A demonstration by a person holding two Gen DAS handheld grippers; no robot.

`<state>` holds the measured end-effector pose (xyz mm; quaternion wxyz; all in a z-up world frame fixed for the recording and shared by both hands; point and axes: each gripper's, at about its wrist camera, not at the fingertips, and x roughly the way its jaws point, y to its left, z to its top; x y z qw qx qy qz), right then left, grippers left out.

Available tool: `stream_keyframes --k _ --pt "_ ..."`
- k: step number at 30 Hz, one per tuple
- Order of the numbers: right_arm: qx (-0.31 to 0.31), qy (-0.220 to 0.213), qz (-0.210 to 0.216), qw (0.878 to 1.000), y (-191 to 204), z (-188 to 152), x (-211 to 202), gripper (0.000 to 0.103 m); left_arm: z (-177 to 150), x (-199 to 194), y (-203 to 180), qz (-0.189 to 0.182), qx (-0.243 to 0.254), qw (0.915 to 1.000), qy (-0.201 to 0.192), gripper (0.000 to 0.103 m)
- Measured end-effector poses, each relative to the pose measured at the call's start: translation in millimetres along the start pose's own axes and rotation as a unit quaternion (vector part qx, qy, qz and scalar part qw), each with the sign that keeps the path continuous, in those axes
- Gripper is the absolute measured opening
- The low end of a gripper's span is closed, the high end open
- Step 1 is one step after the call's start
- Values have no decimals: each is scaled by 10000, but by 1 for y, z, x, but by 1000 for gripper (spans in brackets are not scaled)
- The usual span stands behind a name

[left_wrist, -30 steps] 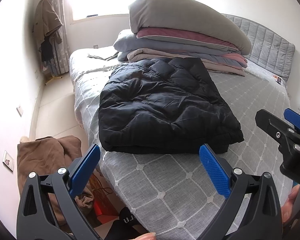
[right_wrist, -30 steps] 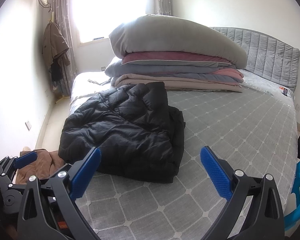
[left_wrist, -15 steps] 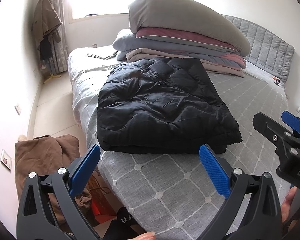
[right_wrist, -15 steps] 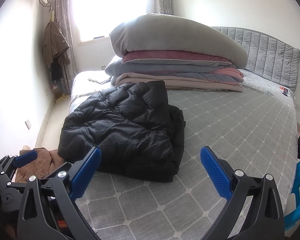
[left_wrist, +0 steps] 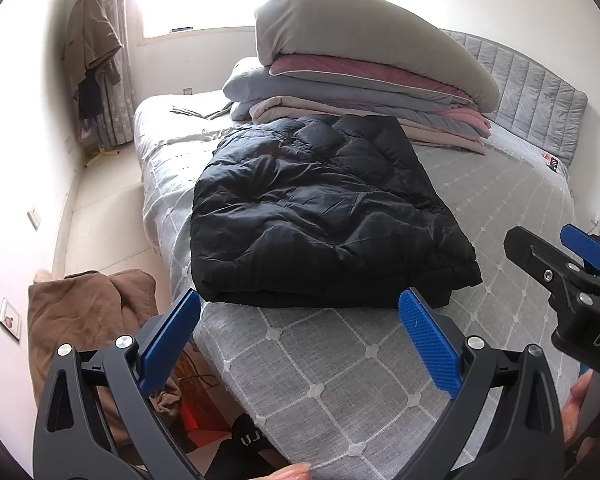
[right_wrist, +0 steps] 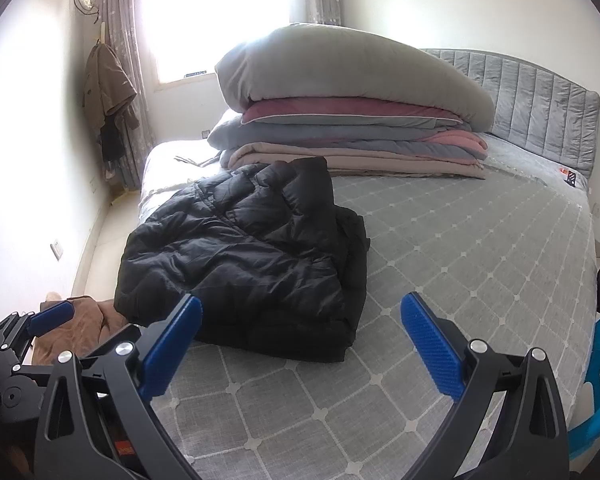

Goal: Fold large clothes

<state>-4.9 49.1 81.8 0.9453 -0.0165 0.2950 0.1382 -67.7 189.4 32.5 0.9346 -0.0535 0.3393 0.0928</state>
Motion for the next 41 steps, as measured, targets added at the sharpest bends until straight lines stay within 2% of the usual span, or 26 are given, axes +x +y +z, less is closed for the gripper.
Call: stream_keyframes --k 12,17,22,27,29,31,37,41 --pt "16 52 13 10000 0 -2 2 96 -2 0 0 6 -26 10000 13 96" --pt "43 84 21 10000 -2 -3 4 96 -3 2 1 -159 -149 9997 85 96" --pt "251 88 155 9995 -10 -3 4 96 -4 4 5 -675 -425 9968 14 96" --pt "351 99 118 9993 -18 -4 3 96 -6 4 -3 -1091 -388 9932 -97 96" --pt "387 46 88 9992 -23 -3 0 96 -7 2 -7 -1046 -313 9939 -171 96" --pt "429 13 60 9991 -27 -3 -2 96 -8 3 -12 -793 -172 9966 -160 96" --pt "429 4 -167 9989 -39 -3 -5 96 -9 21 -20 -293 38 9990 347 96" --pt "434 44 -224 9988 -44 -7 -5 96 -12 22 -24 -95 144 9992 353 96"
